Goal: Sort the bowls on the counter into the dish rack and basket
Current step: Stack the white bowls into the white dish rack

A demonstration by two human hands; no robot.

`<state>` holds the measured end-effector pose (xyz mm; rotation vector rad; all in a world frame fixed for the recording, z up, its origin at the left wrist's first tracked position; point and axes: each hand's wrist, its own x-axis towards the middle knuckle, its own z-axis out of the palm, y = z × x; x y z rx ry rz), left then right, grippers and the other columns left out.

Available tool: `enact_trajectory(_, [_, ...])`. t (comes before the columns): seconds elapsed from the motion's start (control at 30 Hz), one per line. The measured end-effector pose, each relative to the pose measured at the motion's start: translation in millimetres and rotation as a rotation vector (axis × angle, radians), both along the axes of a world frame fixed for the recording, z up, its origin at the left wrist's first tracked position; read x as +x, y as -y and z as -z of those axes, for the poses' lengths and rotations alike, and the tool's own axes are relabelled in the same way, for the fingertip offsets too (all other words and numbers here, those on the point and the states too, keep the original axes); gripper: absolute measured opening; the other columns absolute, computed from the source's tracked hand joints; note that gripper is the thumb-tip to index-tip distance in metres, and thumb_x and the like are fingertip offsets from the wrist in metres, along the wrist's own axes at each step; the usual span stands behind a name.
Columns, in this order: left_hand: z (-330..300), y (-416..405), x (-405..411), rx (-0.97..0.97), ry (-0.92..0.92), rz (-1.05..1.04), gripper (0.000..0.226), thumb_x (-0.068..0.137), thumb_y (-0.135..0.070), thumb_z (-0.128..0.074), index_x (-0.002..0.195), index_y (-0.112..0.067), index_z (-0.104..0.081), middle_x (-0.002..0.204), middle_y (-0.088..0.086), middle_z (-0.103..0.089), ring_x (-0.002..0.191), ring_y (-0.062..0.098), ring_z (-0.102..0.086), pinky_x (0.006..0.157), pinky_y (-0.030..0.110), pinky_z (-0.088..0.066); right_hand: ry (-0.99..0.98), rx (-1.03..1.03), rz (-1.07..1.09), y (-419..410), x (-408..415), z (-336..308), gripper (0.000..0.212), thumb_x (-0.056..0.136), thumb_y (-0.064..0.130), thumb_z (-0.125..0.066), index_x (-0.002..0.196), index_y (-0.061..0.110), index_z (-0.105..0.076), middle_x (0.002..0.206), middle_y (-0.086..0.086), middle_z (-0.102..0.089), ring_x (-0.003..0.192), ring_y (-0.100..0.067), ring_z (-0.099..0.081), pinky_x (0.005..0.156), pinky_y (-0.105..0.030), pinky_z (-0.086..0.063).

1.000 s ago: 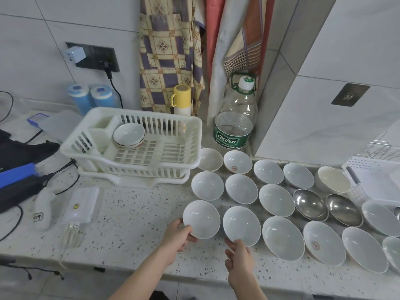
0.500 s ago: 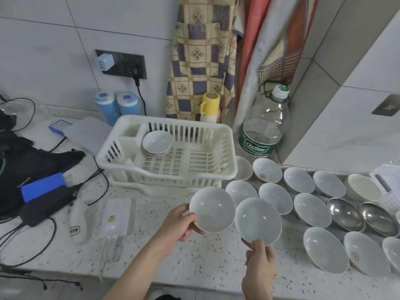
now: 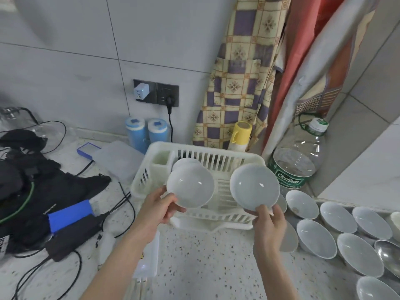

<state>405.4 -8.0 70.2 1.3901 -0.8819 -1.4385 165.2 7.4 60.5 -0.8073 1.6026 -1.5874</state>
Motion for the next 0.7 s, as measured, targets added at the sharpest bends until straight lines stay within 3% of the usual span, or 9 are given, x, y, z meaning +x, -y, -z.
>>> enact_trajectory(0.1, [-2, 22, 19, -0.042, -0.035, -0.080, 0.030, 0.087, -0.002, -0.052, 0.110, -0.017, -0.064, 0.077, 0.024, -0.074, 0.037, 0.009, -0.033, 0.035, 0.017, -0.024, -0.043, 0.022, -0.050, 31, 14, 1, 0.032, 0.074, 0.023, -0.048, 0.103, 0.023, -0.062, 0.068, -0.006, -0.074, 0.054, -0.008, -0.057, 0.053, -0.028, -0.037])
enact_trajectory(0.2, [1, 45, 32, -0.076, -0.034, -0.143, 0.028, 0.087, -0.003, -0.052, 0.108, -0.017, -0.065, 0.073, 0.020, -0.074, 0.038, 0.009, -0.033, 0.036, 0.018, -0.024, -0.067, 0.054, -0.082, 58, 27, 2, 0.032, 0.075, 0.024, -0.049, 0.105, 0.023, -0.061, 0.074, -0.007, -0.075, 0.056, 0.000, -0.062, 0.059, -0.031, -0.041])
enact_trajectory(0.3, [5, 74, 42, -0.093, -0.045, -0.209, 0.026, 0.087, -0.001, -0.050, 0.106, -0.011, -0.064, 0.070, 0.021, -0.073, 0.035, 0.009, -0.031, 0.035, 0.019, -0.021, -0.125, 0.099, -0.150, 85, 37, 3, 0.034, 0.078, 0.028, -0.048, 0.109, 0.022, -0.062, 0.073, -0.007, -0.075, 0.067, -0.008, -0.061, 0.071, -0.040, -0.046])
enact_trajectory(0.37, [9, 93, 47, -0.102, -0.043, -0.239, 0.026, 0.086, 0.000, -0.048, 0.105, -0.009, -0.063, 0.069, 0.022, -0.072, 0.035, 0.009, -0.030, 0.036, 0.017, -0.021, -0.186, 0.106, -0.199, 101, 44, 4, 0.041, 0.075, 0.031, -0.046, 0.111, 0.019, -0.063, 0.072, -0.006, -0.075, 0.062, -0.004, -0.061, 0.067, -0.036, -0.045])
enact_trajectory(0.5, [16, 125, 54, -0.126, -0.012, -0.266, 0.027, 0.085, -0.001, -0.050, 0.107, -0.009, -0.064, 0.073, 0.024, -0.073, 0.036, 0.011, -0.033, 0.036, 0.016, -0.025, -0.278, 0.123, -0.288, 121, 63, 13, 0.047, 0.073, 0.034, -0.043, 0.113, 0.018, -0.060, 0.090, -0.007, -0.073, 0.062, -0.001, -0.068, 0.056, -0.027, -0.043])
enact_trajectory(0.7, [29, 155, 60, -0.134, -0.045, -0.254, 0.028, 0.075, -0.020, -0.057, 0.100, -0.015, -0.067, 0.069, 0.021, -0.073, 0.036, 0.010, -0.028, 0.036, 0.015, -0.023, -0.201, 0.222, -0.357, 150, 84, 32, 0.039, 0.074, 0.030, -0.045, 0.106, 0.016, -0.063, 0.076, -0.009, -0.073, 0.056, -0.003, -0.065, 0.058, -0.027, -0.042])
